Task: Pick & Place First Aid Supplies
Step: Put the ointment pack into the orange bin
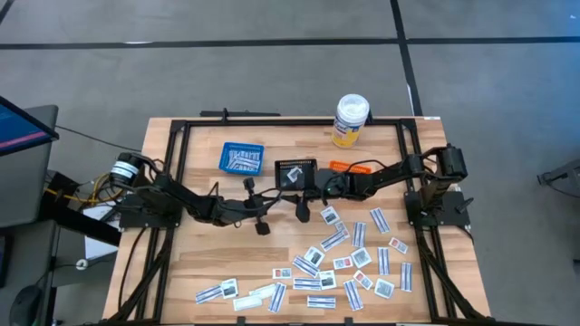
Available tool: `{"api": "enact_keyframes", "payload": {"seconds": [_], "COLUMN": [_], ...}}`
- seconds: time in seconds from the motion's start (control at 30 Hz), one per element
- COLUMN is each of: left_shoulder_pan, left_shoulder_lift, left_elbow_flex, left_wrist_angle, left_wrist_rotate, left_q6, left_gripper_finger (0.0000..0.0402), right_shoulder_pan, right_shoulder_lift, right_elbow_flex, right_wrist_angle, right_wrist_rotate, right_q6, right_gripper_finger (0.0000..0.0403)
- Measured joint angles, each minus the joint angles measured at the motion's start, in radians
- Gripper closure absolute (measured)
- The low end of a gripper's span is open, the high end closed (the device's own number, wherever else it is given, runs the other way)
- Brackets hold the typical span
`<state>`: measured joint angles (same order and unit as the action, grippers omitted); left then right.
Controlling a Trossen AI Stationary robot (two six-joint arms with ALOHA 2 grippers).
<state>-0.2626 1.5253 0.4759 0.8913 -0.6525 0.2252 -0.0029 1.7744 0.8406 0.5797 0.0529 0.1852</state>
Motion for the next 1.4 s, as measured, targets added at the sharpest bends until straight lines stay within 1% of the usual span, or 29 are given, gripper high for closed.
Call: {"api": "enact_keyframes", "payload": {"seconds": [0.1,0.47,0.6,0.73,0.9,1.0,1.07,1.13,1.23,1.3,1.33,1.4], "left_shoulder_pan": [0.000,0.000,0.000,0.000,0.000,0.006,0.013,0.022,0.042,0.053,0.056,0.056], "left_shoulder_lift": [0.009,0.000,0.000,0.000,0.000,0.000,0.000,-0.001,-0.001,-0.001,-0.001,-0.001], "left_elbow_flex": [0.000,0.000,0.000,0.000,0.000,0.000,0.000,0.000,0.000,0.000,0.000,0.000], "left_wrist_angle": [0.030,0.033,0.031,0.029,0.029,0.023,0.022,0.020,0.013,0.013,0.013,0.013], "left_wrist_rotate": [-0.014,-0.018,-0.017,-0.017,-0.017,-0.016,-0.016,0.019,0.160,0.239,0.260,0.269], "left_q6": [0.010,0.026,0.029,0.029,0.017,-0.032,-0.073,-0.105,-0.152,-0.158,-0.159,-0.159], "left_gripper_finger": [0.0397,0.0397,0.0388,0.0368,0.0329,0.0301,0.0282,0.0266,0.0246,0.0237,0.0235,0.0232], "right_shoulder_pan": [0.001,0.003,0.003,0.003,0.002,0.006,0.012,0.020,0.030,0.031,0.031,0.031], "right_shoulder_lift": [0.000,0.000,0.000,0.000,0.000,0.000,0.000,0.000,0.001,0.001,0.001,0.001], "right_elbow_flex": [0.000,0.000,0.000,0.000,0.000,0.000,0.000,0.000,-0.002,-0.003,-0.003,-0.003], "right_wrist_angle": [-0.025,-0.027,-0.027,-0.047,-0.077,-0.102,-0.109,-0.110,-0.113,-0.113,-0.114,-0.116], "right_wrist_rotate": [0.000,-0.002,-0.002,0.000,-0.001,-0.007,-0.040,-0.066,-0.080,-0.093,-0.097,-0.097], "right_q6": [0.000,-0.036,-0.068,-0.099,-0.133,-0.209,-0.257,-0.298,-0.316,-0.317,-0.318,-0.319], "right_gripper_finger": [0.0304,0.0395,0.0395,0.0401,0.0402,0.0401,0.0402,0.0402,0.0402,0.0402,0.0402,0.0402]}}
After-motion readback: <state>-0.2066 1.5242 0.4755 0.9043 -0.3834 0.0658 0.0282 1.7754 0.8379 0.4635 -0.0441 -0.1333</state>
